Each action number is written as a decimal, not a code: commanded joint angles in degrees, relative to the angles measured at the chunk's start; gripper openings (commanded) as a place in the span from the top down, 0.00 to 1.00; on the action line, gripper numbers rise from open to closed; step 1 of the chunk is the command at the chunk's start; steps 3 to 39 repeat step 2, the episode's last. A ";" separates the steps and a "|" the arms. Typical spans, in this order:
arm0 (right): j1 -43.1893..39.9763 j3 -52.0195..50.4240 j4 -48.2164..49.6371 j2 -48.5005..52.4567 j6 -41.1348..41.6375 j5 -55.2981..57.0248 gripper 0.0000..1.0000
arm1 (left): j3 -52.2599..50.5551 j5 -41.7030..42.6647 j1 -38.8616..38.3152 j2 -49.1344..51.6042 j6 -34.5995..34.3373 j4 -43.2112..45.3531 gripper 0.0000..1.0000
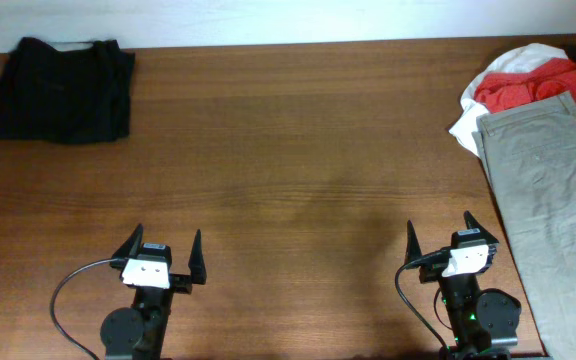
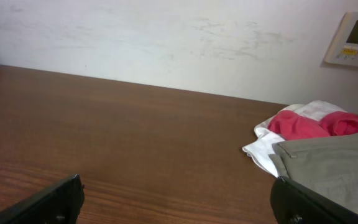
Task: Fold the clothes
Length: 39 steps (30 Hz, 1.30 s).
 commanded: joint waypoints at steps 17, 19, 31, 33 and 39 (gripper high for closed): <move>-0.46 -0.52 0.13 -0.55 0.04 -1.11 0.01 | -0.26 -0.17 0.24 -0.39 0.68 -0.24 0.01; -0.46 -0.52 0.13 -0.55 0.04 -1.11 0.01 | -0.26 -0.17 0.24 -0.39 0.68 -0.24 0.01; -0.46 -0.52 0.13 -0.55 0.04 -1.11 0.01 | -0.26 -0.17 0.24 -0.39 0.68 -0.24 0.01; -0.46 -0.52 0.13 -0.55 0.04 -1.11 0.01 | -0.26 -0.17 0.24 -0.39 0.68 -0.24 0.01; -0.46 -0.52 0.13 -0.55 0.04 -1.11 0.01 | -0.26 -0.17 0.24 -0.39 0.68 -0.24 0.01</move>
